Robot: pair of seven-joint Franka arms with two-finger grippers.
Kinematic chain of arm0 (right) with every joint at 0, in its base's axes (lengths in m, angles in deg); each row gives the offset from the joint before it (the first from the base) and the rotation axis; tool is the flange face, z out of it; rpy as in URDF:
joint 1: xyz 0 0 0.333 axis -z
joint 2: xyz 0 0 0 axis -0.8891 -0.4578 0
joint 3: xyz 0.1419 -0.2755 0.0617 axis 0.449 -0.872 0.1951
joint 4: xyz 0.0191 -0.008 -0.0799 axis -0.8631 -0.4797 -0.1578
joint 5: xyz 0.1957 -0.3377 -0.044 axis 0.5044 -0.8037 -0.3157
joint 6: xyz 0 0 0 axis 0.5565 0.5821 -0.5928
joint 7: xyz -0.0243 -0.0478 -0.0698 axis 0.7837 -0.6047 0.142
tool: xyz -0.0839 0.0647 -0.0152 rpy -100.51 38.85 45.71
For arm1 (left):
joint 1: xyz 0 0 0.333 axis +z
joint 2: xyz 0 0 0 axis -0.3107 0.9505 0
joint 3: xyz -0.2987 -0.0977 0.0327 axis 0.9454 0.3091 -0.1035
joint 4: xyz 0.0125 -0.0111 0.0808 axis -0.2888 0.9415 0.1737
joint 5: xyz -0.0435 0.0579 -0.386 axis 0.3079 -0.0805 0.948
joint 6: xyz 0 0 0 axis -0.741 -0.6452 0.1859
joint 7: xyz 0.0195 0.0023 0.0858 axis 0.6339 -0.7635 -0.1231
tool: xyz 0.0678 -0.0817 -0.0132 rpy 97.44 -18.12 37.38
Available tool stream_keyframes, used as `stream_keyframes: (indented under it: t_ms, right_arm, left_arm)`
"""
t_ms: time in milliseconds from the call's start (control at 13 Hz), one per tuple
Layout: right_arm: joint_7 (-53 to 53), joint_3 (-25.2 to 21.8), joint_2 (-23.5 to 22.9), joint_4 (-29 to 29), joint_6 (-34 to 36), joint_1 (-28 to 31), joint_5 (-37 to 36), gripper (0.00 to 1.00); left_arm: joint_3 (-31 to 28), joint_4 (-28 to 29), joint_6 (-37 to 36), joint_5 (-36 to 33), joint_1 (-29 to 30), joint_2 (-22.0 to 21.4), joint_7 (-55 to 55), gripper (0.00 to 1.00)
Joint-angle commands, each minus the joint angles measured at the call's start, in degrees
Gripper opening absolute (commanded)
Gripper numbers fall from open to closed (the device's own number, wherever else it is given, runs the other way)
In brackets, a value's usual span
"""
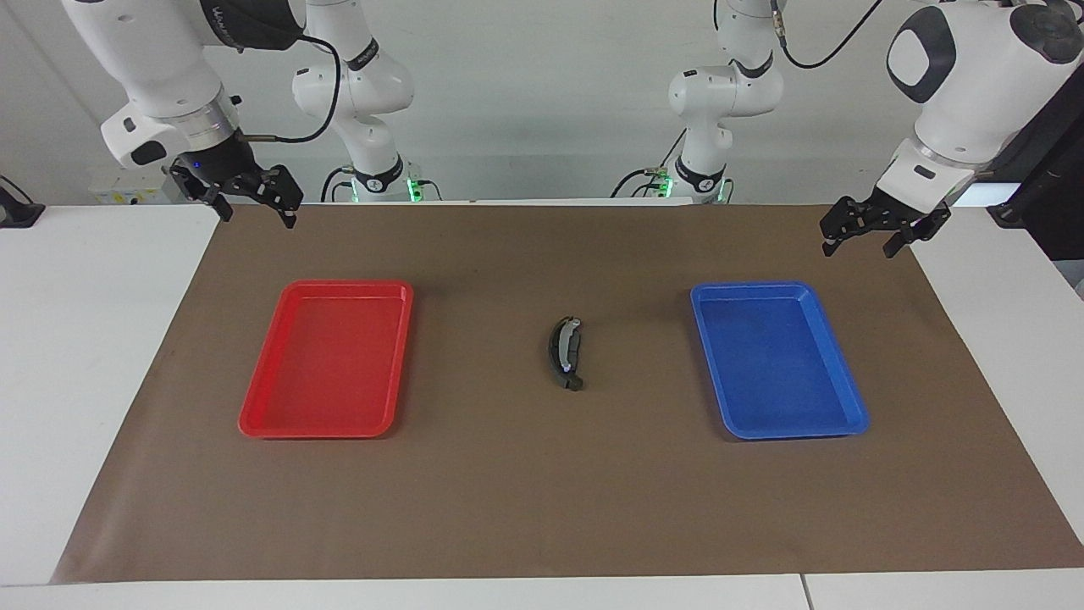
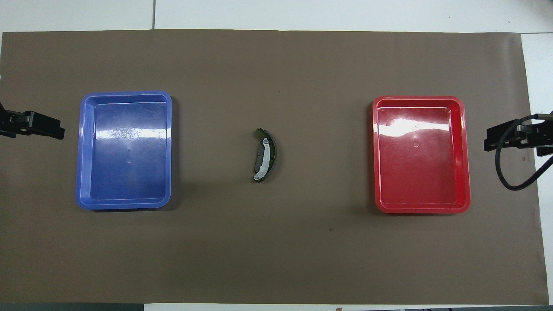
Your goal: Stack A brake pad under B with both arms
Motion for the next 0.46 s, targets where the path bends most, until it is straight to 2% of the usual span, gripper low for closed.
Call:
stream_keyframes:
  t_ms: [0, 385]
  right_arm:
    - [1.14, 6.46, -0.52, 1.11, 0.62, 7.16, 0.99, 0.99]
    - [0.71, 5.79, -1.39, 1.90, 0.79, 5.96, 1.43, 0.99]
  left_arm:
    - [0.08, 0.04, -0.57, 0.54, 0.37, -0.14, -0.44, 1.00]
    - [0.08, 0.04, -0.57, 0.54, 0.37, -0.14, -0.44, 1.00]
